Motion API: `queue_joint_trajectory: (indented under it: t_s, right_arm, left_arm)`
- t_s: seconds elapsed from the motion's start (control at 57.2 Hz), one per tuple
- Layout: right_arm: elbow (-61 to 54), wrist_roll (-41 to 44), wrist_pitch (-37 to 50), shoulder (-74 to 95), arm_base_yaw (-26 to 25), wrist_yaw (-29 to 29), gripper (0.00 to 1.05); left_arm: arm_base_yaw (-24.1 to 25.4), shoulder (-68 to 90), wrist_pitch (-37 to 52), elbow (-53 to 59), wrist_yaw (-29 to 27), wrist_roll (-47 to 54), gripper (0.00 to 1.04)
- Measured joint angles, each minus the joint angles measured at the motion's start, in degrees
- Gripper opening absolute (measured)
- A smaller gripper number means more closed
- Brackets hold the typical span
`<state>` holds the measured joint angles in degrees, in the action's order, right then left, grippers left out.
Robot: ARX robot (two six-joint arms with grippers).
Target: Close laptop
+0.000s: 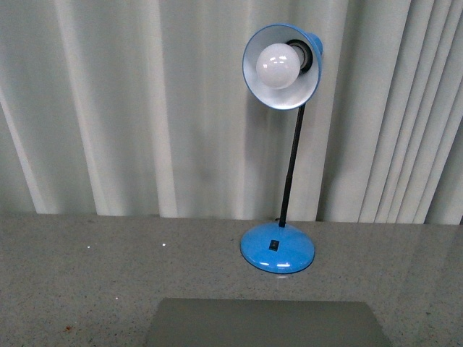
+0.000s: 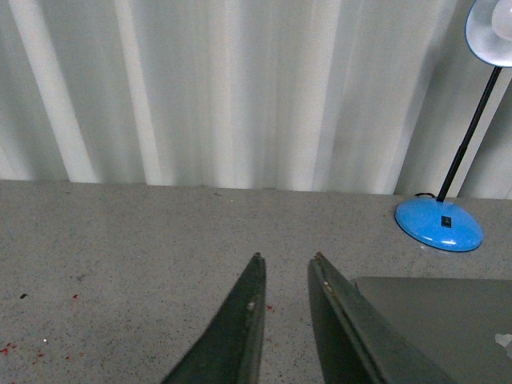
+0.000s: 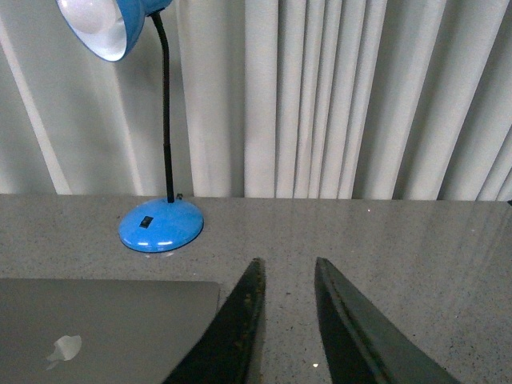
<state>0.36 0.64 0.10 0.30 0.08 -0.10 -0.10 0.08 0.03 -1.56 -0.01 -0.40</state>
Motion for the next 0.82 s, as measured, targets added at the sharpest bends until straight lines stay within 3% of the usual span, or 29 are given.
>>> queue_joint_trajectory:
  t_s: [0.385, 0.42, 0.822]
  right_arm:
    - [0.0, 0.0, 0.0, 0.0, 0.0, 0.0, 0.95]
    - [0.0, 0.0, 0.0, 0.0, 0.0, 0.0, 0.99]
    - [0.0, 0.0, 0.0, 0.0, 0.0, 0.0, 0.97]
  left_arm:
    - [0.0, 0.0, 0.0, 0.0, 0.0, 0.0, 0.98]
    - [0.0, 0.0, 0.0, 0.0, 0.0, 0.2, 1.0]
    - [0.0, 0.0, 0.0, 0.0, 0.0, 0.2, 0.98]
